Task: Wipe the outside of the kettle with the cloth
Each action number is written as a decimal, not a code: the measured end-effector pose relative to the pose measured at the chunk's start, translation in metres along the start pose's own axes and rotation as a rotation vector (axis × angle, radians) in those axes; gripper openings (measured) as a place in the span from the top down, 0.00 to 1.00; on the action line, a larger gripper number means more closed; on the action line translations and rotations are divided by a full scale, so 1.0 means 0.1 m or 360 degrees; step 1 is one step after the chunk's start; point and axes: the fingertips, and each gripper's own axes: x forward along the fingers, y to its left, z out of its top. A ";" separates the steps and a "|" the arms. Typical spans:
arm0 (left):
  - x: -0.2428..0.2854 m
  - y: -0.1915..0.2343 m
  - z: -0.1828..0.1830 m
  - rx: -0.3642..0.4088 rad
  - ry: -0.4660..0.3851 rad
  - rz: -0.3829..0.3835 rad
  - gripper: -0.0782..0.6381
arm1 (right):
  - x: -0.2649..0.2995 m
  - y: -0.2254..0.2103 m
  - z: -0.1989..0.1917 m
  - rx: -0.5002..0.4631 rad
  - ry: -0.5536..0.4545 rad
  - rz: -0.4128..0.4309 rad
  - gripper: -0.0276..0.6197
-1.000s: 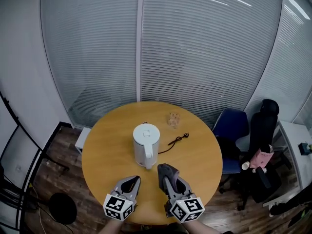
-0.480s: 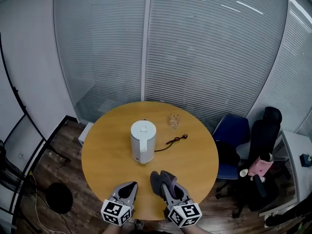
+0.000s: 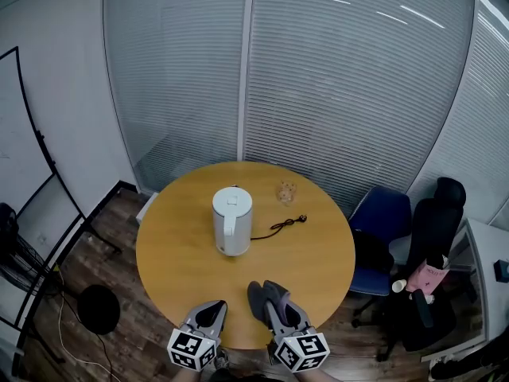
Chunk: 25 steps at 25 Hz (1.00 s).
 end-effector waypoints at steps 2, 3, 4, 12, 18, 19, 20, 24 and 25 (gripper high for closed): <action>-0.03 -0.08 -0.02 0.0001 0.0000 0.0008 0.88 | -0.07 -0.02 -0.02 0.0008 0.0009 0.0006 0.82; -0.04 -0.12 -0.03 0.0001 0.0001 0.0011 0.88 | -0.11 -0.03 -0.04 0.0011 0.0013 0.0008 0.82; -0.06 -0.15 -0.05 -0.0001 0.0002 0.0015 0.88 | -0.14 -0.04 -0.05 0.0013 0.0019 0.0010 0.82; -0.21 -0.40 -0.21 -0.0020 0.0019 0.0062 0.88 | -0.41 -0.09 -0.18 0.0020 0.0070 0.0031 0.82; -0.31 -0.53 -0.25 -0.0020 0.0011 0.0092 0.88 | -0.54 -0.09 -0.23 0.0023 0.0088 0.0048 0.82; -0.33 -0.54 -0.25 -0.0021 0.0010 0.0097 0.88 | -0.56 -0.09 -0.23 0.0026 0.0088 0.0053 0.82; -0.35 -0.55 -0.26 -0.0022 0.0009 0.0101 0.88 | -0.57 -0.07 -0.24 0.0028 0.0087 0.0058 0.82; -0.41 -0.60 -0.28 -0.0021 0.0007 0.0110 0.88 | -0.63 -0.04 -0.26 0.0025 0.0089 0.0068 0.82; -0.42 -0.60 -0.29 -0.0020 0.0007 0.0112 0.88 | -0.64 -0.04 -0.26 0.0025 0.0089 0.0069 0.82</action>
